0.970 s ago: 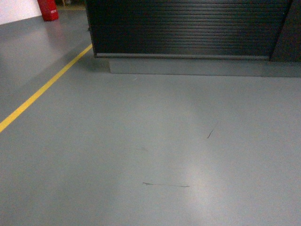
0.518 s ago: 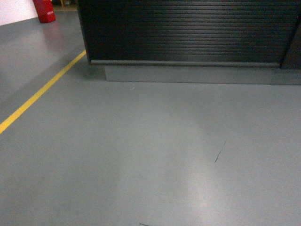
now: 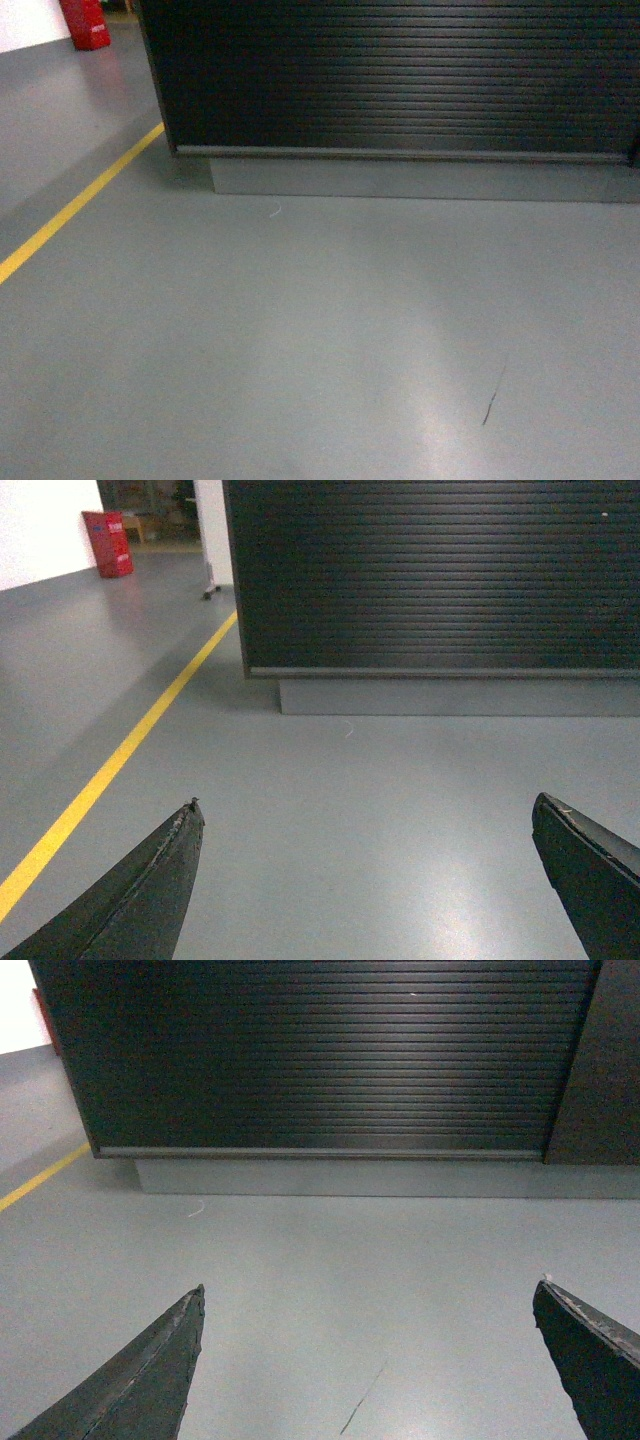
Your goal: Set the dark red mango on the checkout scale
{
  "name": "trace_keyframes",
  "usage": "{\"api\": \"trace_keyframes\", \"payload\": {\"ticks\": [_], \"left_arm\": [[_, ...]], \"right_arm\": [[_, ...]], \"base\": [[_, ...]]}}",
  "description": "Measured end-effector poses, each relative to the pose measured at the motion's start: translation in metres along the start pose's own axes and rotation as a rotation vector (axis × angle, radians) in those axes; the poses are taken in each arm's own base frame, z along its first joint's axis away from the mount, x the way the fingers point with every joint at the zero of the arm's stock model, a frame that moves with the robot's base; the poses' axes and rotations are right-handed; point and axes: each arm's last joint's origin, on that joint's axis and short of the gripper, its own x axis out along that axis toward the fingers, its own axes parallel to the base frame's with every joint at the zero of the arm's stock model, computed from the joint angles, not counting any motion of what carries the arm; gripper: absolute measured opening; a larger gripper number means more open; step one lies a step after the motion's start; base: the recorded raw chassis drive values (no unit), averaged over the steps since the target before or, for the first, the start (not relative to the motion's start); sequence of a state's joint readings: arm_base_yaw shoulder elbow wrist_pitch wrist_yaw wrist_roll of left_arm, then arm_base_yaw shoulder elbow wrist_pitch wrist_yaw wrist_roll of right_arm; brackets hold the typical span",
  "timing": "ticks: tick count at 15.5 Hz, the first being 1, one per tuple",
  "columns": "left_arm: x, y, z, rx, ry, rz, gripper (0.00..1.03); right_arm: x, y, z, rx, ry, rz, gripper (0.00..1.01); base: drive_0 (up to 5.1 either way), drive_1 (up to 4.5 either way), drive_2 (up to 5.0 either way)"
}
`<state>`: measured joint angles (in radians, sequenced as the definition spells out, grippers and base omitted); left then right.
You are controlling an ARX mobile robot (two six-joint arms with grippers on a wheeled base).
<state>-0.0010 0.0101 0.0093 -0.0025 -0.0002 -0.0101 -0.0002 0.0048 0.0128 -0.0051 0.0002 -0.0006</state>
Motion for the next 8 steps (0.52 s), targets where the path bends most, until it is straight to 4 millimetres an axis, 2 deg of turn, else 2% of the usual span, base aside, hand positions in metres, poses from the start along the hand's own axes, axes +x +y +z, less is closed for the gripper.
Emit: {"api": "trace_keyframes", "payload": {"ticks": [8], "left_arm": [[0.0, 0.0, 0.0, 0.0, 0.0, 0.0, 0.98]], "right_arm": [[0.0, 0.0, 0.0, 0.0, 0.0, 0.0, 0.98]], "base": [[0.0, 4.37, -4.3]]}}
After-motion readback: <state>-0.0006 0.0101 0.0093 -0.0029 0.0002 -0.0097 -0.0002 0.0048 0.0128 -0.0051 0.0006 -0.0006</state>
